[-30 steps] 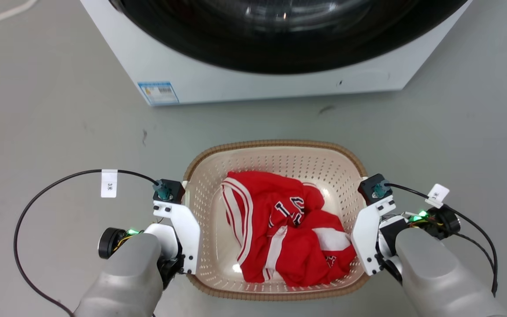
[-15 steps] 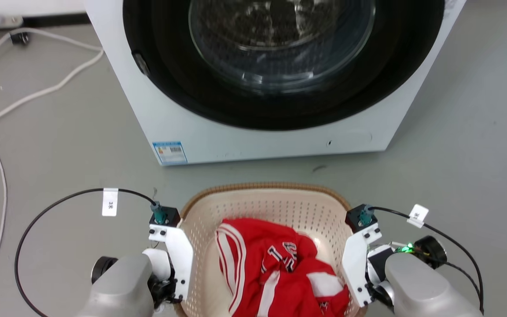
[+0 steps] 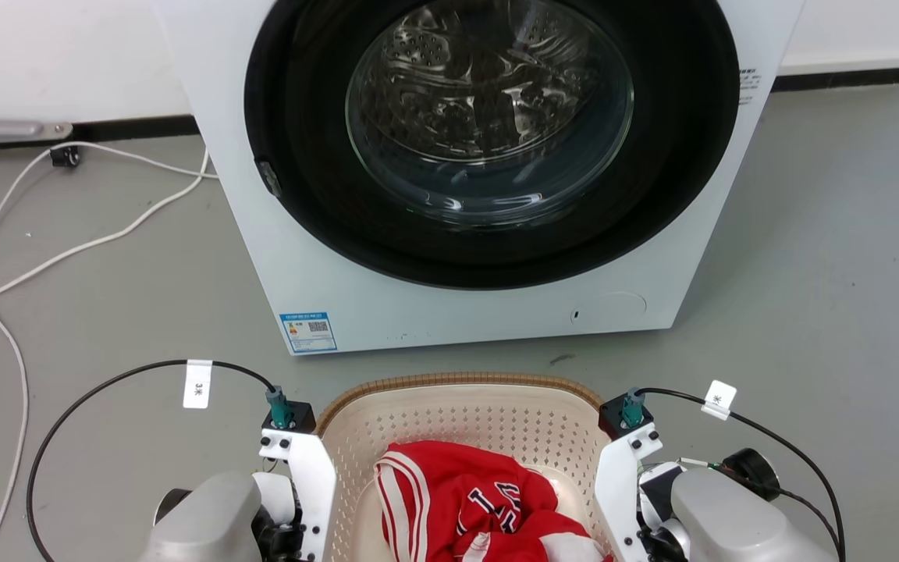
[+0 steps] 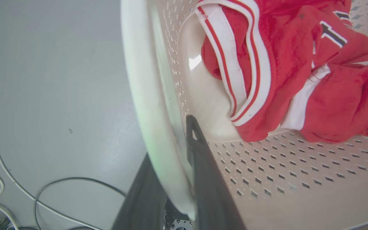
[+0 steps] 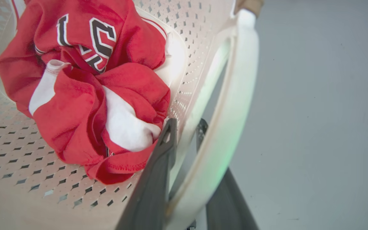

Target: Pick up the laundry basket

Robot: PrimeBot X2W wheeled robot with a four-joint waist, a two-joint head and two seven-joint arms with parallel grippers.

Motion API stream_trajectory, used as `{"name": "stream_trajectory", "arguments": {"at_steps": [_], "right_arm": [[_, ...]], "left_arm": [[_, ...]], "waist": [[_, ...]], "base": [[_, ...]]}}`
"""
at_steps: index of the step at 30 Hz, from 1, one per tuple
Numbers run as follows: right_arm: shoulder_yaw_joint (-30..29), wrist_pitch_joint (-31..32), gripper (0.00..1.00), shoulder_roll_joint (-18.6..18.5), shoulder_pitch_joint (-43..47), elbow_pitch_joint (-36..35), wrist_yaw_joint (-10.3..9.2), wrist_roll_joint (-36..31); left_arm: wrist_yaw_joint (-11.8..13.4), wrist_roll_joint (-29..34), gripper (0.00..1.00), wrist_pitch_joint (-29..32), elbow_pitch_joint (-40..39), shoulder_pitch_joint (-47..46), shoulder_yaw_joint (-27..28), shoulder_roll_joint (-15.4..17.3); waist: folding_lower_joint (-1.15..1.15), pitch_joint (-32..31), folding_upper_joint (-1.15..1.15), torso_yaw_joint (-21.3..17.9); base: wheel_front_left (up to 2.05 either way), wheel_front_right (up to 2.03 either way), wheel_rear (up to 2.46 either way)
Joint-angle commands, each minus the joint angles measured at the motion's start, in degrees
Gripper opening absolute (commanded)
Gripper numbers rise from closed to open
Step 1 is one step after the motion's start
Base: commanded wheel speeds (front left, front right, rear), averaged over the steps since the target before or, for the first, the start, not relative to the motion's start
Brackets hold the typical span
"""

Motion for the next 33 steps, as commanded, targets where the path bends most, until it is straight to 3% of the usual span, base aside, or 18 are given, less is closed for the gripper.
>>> {"name": "stream_trajectory", "arguments": {"at_steps": [1,33], "right_arm": [[1.12,-0.01,0.00,0.95,-0.64,-0.55,0.72,0.57],[12.52,-0.93,0.00,0.17,-2.67,1.40,0.73,12.40]], "left_arm": [[-0.47,-0.32,0.00,-0.25,-0.87,0.14,-0.59,-0.45],[-0.48,-6.76,0.00,-0.92,0.31,-1.46,-7.57,0.07]], "waist": [[0.01,-0.51,0.00,0.01],[0.01,-3.08,0.00,-0.25]], "base": [[0.00,0.00,0.00],[0.00,0.00,0.00]]}}
